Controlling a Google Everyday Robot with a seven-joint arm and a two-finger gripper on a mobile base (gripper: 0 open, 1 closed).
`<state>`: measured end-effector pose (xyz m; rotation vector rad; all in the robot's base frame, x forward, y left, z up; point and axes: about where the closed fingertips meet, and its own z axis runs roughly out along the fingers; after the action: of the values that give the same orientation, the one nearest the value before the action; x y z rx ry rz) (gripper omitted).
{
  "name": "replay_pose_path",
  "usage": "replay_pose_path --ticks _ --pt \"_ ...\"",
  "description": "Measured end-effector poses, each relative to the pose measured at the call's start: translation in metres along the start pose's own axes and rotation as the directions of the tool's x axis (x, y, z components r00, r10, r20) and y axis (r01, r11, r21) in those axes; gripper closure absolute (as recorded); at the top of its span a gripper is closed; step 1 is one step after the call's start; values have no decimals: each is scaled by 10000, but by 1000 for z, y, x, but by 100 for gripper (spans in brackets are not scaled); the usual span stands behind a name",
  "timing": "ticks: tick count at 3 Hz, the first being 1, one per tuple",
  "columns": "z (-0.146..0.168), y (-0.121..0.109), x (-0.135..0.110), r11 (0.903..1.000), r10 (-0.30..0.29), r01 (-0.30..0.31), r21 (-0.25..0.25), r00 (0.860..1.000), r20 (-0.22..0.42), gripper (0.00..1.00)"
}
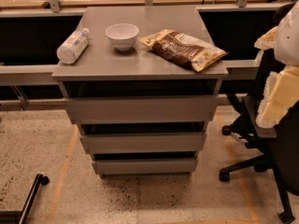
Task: Open bottom drawer
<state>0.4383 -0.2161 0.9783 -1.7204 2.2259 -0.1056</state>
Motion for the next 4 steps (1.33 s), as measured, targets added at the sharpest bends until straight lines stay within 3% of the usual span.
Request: replay_pose_path --ticks 1,2,3,4 --pt "2 0 0 10000 24 -24 18 10000 55 0" --pt "21 0 5 9995 270 -280 155 9977 614 0" --pt "60 -2 17 9966 744 -785 252 9879 1362 0" --pt "60 -10 14 9942 777 -881 617 9850 1543 0"
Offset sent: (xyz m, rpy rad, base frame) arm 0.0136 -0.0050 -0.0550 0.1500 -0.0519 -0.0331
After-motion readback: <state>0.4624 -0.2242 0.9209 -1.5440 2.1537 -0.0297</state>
